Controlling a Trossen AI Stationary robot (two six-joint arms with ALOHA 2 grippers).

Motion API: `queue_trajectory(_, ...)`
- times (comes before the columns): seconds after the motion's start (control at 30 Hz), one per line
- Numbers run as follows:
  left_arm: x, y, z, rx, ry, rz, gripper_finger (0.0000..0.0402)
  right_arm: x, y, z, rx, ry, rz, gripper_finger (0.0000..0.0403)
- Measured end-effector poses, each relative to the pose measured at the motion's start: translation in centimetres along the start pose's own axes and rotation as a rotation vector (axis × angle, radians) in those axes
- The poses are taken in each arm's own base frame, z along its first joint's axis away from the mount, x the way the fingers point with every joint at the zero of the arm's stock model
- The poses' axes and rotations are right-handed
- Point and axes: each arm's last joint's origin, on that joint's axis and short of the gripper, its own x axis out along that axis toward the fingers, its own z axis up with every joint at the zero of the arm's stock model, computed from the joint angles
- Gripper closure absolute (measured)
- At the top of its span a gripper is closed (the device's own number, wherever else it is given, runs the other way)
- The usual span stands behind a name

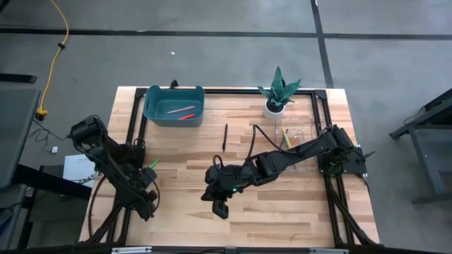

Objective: Sort pens & pencils
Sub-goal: Put the green pen into the blue bin

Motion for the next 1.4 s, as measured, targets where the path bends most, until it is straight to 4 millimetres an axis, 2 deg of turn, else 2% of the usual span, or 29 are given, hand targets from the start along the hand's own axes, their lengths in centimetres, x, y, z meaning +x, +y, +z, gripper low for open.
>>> queue_trajectory(0.2, 0.7, 0.4, 0.0, 0.016, 0.033, 0.032, 0.0394, 0.0, 0.0, 0.0, 0.0, 0.0, 0.0, 0.0403)
queue_trajectory(0.47, 1.9, -0.1, -0.1, 0.018, 0.032, -0.039, 0.0394, 0.0, 0.0, 0.0, 0.0, 0.0, 0.0, 0.0403)
queue_trajectory(0.9, 1.9, -0.7, 0.1, 0.02, -0.062, -0.113, 0.0394, 0.0, -0.1, 0.1, -0.006, -0.001, -0.003, 0.0403)
queue_trajectory(1.1, -0.1, -1.7, 0.5, 0.06, -0.227, -0.194, 0.0394, 0.0, -0.4, 0.3, -0.005, -0.004, -0.008, 0.0403)
queue_trajectory(1.23, -2.4, -1.1, 1.0, 0.066, -0.3, -0.117, 0.0394, 0.0, -0.8, 0.5, 0.0, -0.009, -0.014, 0.0403)
queue_trajectory(1.4, -4.2, 0.4, 2.1, 0.066, -0.236, 0.04, 0.0394, 0.0, -0.9, 0.6, 0.001, -0.007, -0.012, 0.0403)
